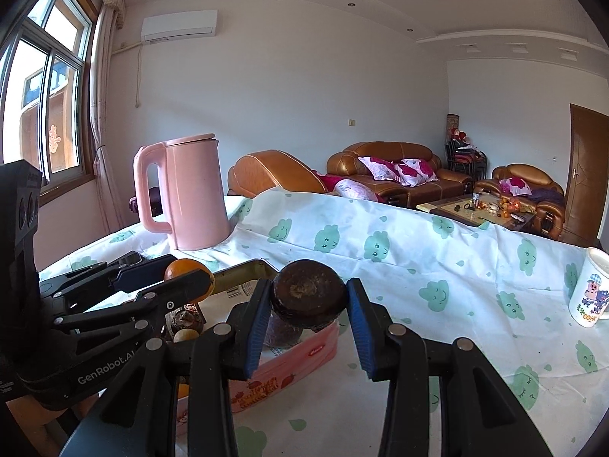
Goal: Organize fruits
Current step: 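Carry the mandarin and dark brown fruit over the pink tin box, then lower both fruits into the tin box and open both grippers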
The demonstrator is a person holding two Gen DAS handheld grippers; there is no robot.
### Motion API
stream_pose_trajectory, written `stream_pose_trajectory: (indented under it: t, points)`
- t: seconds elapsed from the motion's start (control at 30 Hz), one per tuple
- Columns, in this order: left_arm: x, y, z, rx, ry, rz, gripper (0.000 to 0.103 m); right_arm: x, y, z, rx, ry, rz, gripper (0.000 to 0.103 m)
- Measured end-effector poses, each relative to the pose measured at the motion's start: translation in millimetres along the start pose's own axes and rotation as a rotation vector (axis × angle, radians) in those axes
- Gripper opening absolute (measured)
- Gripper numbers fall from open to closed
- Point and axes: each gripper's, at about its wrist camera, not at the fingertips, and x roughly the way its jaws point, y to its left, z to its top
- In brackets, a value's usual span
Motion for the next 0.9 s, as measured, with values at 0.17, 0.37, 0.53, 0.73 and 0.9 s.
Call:
stream_pose_trajectory:
  t: [0.17, 0.37, 0.53, 0.73, 0.9]
  points:
    - [9.2, 16.9, 2.1, -0.012, 0.035, 0.02, 0.04, 18.6, 11.3, 3.6, -0.015, 0.034, 0.016, 0.042]
    - [18.3, 28.5, -0.1, -0.016, 0.075, 0.035, 0.04, 34.5, 23.3, 2.6, -0.032, 0.073, 0.035, 0.042]
    - [27.4, 36.0, -1.1, -0.016, 0.108, 0.037, 0.04, 46.1, 29.4, -2.3, -0.032, 0.118, 0.039, 0.042]
    - [36.5, 39.7, -2.6, -0.014, 0.141, 0.028, 0.04, 56.4, 30.7, -5.4, -0.023, 0.164, 0.036, 0.042]
    - [40.8, 38.1, -4.4, -0.003, 0.156, 0.027, 0.04, 60.1, 30.5, -9.3, -0.015, 0.184, 0.035, 0.042]
